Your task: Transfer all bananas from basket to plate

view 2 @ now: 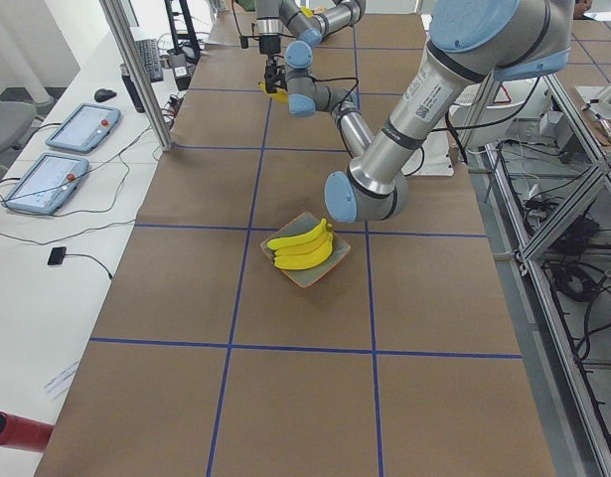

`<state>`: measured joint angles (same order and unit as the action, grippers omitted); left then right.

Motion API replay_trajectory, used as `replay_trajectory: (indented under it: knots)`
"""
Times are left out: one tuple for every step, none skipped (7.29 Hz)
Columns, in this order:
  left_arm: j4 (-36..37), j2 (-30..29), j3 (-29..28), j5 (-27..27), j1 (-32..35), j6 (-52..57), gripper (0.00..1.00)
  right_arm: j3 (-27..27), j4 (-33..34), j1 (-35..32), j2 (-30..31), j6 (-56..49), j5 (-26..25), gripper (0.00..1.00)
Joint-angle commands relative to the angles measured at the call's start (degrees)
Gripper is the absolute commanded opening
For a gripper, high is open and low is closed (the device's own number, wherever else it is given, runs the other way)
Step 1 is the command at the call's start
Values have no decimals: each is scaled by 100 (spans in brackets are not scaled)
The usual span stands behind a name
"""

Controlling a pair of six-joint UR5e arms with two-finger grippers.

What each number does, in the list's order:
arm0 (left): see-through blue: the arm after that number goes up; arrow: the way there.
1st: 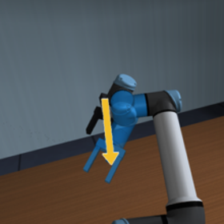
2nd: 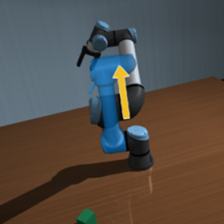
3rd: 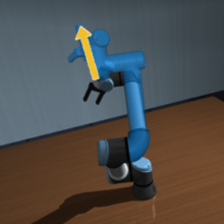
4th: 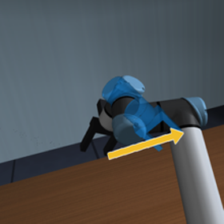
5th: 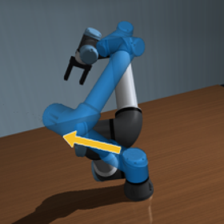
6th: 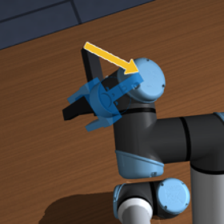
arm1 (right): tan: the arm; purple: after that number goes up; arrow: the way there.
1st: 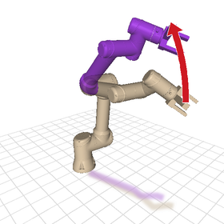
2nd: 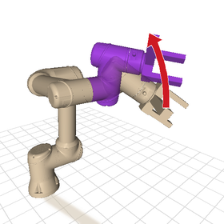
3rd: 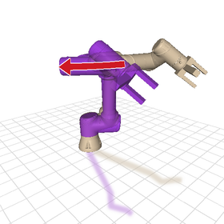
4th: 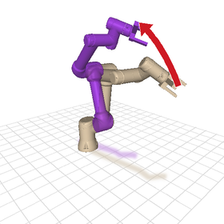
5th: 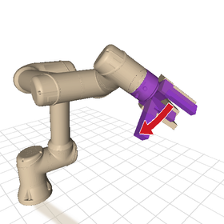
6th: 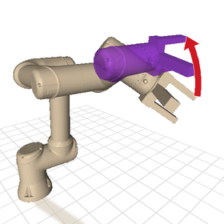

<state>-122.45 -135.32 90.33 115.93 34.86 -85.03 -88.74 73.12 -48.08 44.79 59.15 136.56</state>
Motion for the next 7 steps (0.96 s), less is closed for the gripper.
replay_trajectory:
  knots:
    - [-51, -3, -24, 0, -50, -40, 83, -11, 0, 0, 4, 0, -7, 0]
    - [-51, -3, -24, 0, -76, -49, 68, -3, 0, 0, 4, 0, 2, 0]
    - [-42, -3, -24, 0, -76, -66, 40, -3, 0, 0, 4, 0, 2, 0]
    - [-42, 6, -24, 8, -76, -336, 0, -11, 0, 0, 12, 0, 2, 0]
    - [-33, 6, -24, 8, -76, -374, 0, -11, 9, 0, 21, 0, 2, 0]
    - [-7, 6, -24, 8, -68, -391, 0, -11, 0, 0, 39, -9, 11, 99]
    - [-7, 23, -24, 17, -59, -392, 0, -46, 9, -9, 30, 165, 11, 100]
